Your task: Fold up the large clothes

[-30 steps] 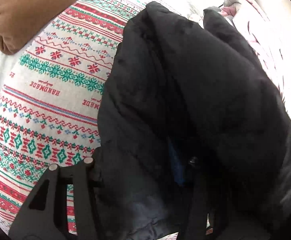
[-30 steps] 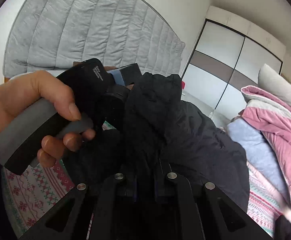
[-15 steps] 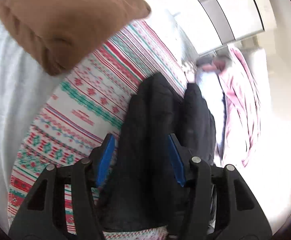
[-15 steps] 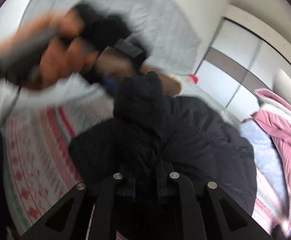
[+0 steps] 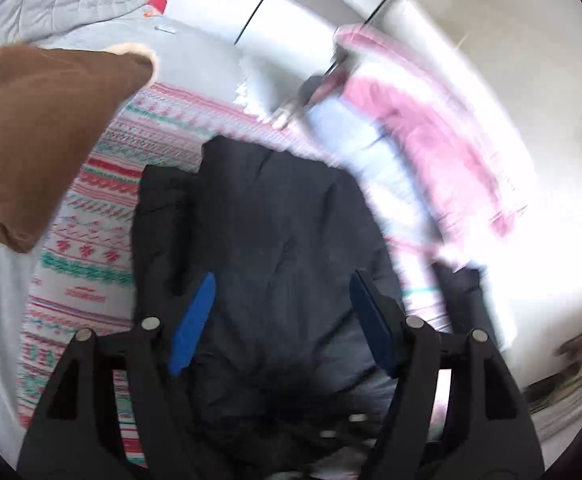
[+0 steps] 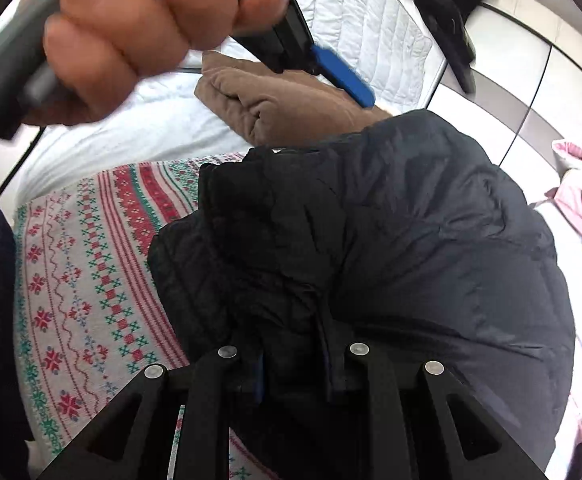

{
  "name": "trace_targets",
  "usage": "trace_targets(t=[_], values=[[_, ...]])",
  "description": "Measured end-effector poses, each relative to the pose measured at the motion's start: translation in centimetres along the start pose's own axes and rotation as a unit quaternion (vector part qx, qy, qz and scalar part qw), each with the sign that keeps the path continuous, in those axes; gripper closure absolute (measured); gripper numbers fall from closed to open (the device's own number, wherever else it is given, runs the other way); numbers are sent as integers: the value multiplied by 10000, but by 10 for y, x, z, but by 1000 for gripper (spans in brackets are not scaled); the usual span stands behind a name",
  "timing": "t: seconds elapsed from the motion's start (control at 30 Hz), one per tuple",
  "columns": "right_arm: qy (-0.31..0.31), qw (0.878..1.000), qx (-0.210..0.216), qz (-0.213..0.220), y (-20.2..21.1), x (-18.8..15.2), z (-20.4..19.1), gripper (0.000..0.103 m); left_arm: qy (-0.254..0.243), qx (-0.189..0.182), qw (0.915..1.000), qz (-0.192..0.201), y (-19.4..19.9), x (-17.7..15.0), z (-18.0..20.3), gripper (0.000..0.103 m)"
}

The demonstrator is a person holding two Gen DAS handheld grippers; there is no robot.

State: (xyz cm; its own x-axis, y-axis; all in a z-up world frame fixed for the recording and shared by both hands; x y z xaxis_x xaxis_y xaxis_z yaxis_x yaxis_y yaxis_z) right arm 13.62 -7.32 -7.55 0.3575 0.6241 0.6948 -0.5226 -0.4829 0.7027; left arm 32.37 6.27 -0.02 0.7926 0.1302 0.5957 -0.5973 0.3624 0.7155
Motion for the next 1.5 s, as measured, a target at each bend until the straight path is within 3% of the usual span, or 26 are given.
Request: trace_targets(t=[0.03, 0.1, 0.13, 0.17, 0.2, 0.27, 0.33, 0.4, 0.43, 0.5, 0.6, 0.77, 0.83, 0.93, 1.07, 1.13, 1.23, 1.37, 1.5], values=[[-41, 10000, 57, -3, 2, 0, 4, 78, -18, 326, 9989, -330, -17, -3, -4, 32], [-383, 9977, 554, -90, 15, 2, 12, 63, 189, 697, 9932, -916, -44, -13, -17, 33], [-599, 9945, 847, -115, 23, 2, 20, 57, 342, 682, 9908, -1115, -54, -16, -25, 33], [-917, 9869, 1328, -92, 36, 5, 29, 47, 436, 651, 9902, -1153, -56, -17, -27, 33], [-1199, 9778, 1716, 37, 53, 7, 39, 43, 487, 657, 9903, -1125, -55, -16, -29, 34], [-1489, 9684, 1936, 512, 89, 10, 61, 43, 421, 756, 9904, -1079, -50, -15, -31, 36], [-1904, 9582, 1862, 1045, 123, 6, 96, 43, 316, 863, 9898, -1091, -47, -18, -33, 36], [-2477, 9510, 1455, 1140, 132, -7, 134, 44, 259, 969, 9889, -1101, -44, -21, -34, 36], [-2690, 9504, 1211, 989, 127, -15, 148, 44, 218, 1031, 9883, -1101, -43, -22, -35, 36], [-3079, 9456, 932, 486, 103, -35, 166, 60, 139, 1143, 9875, -1080, -37, -24, -29, 36], [-3236, 9420, 879, -154, 61, -56, 168, 62, 24, 1197, 9874, -1036, -33, -28, -19, 36], [-3091, 9475, 514, -644, 32, -59, 162, 62, 16, 908, 9949, -450, -11, -15, -6, 36], [-3031, 9490, 497, -705, 30, -58, 163, 62, 38, 705, 9974, -130, 1, -7, 0, 36], [-3024, 9489, 530, -730, 29, -56, 167, 62, -108, 615, 9980, 35, -1, 5, 14, 36], [-2965, 9498, 703, -706, 47, -36, 180, 61, -417, 931, 9946, -175, -30, 33, 30, 36], [-3059, 9484, 803, -201, 68, -18, 199, 61, -250, 845, 9957, -288, -42, 46, 29, 36], [-3396, 9371, 708, 391, 88, 6, 255, 60, 30, 843, 9954, -450, -63, 64, 24, 36], [-3990, 9152, 532, 208, 53, 14, 344, 59, 28, 1017, 9924, -689, -93, 63, 20, 36], [-4360, 8977, 616, -154, -9, 19, 376, 59, 201, 1016, 9904, -912, -109, 52, 9, 36]])
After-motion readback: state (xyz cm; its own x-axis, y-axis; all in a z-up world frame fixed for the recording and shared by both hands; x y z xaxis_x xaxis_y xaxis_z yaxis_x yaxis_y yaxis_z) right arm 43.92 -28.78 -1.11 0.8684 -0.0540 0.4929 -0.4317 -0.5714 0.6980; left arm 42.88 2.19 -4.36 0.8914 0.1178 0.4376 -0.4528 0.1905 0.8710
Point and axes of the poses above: each gripper's, at about its wrist camera, not at the fingertips, and y roughly against the way its jaws point, z to its right, x to its top, the point moved 3 cm from there along -y, roughly the way its jaws point, and after that the axes turned 9 degrees about x, right-handed, at the moved point
